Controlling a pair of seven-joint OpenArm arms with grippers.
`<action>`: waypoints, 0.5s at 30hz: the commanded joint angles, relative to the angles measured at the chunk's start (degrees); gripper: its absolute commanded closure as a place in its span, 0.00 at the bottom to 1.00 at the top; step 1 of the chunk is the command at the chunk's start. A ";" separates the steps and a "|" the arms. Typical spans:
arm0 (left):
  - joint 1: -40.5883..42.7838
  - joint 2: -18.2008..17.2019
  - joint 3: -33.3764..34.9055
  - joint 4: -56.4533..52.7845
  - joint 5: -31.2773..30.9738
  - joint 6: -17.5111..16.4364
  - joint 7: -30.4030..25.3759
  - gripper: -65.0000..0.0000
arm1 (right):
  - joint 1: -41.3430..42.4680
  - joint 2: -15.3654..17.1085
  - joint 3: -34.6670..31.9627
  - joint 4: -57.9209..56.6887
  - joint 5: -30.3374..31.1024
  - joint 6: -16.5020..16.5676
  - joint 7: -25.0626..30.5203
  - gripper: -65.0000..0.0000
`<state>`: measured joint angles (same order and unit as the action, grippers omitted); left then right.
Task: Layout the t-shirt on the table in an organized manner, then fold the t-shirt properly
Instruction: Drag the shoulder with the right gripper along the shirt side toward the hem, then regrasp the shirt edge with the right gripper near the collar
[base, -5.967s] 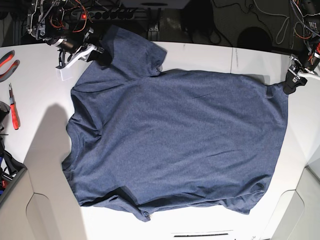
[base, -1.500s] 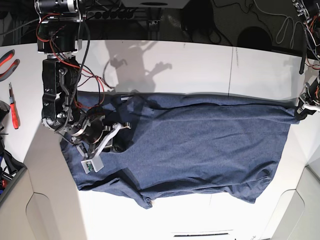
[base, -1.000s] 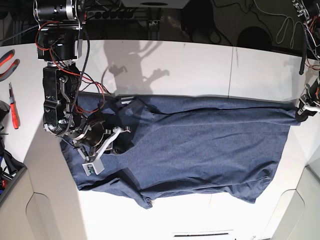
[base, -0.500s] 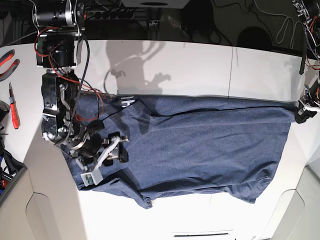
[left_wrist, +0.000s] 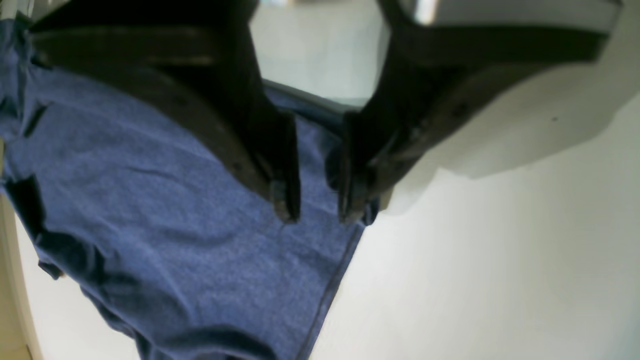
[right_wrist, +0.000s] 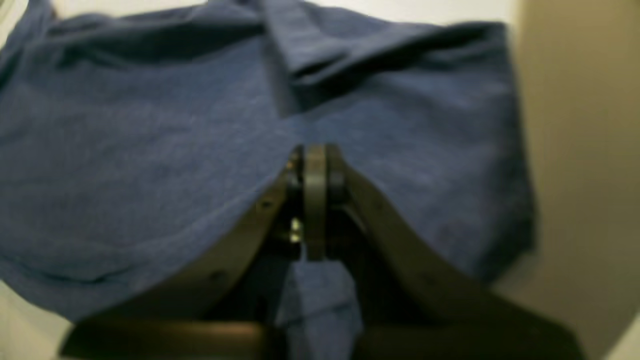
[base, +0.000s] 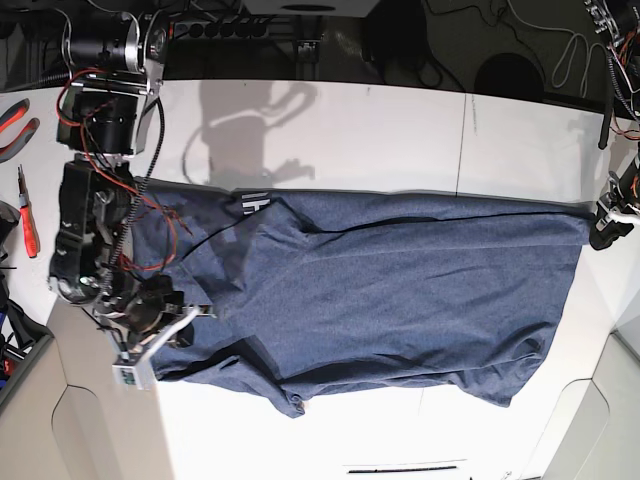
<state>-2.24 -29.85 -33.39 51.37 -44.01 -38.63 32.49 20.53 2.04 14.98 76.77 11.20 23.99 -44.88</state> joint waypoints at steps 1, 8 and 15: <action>-0.74 -1.57 -0.28 0.83 -1.14 -1.37 -1.22 0.74 | 0.61 0.22 1.55 2.08 1.97 0.09 0.68 1.00; -0.81 -1.55 -0.26 0.85 1.60 -1.37 -0.57 1.00 | -6.10 1.11 6.21 4.66 11.74 7.65 -2.01 1.00; -3.65 -1.60 -0.24 1.01 6.34 -1.37 -0.59 1.00 | -9.60 1.99 -3.30 4.66 -2.08 5.66 5.09 1.00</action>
<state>-4.89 -29.85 -33.39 51.37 -36.69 -38.87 33.08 9.58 3.73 11.40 80.36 8.56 29.65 -41.15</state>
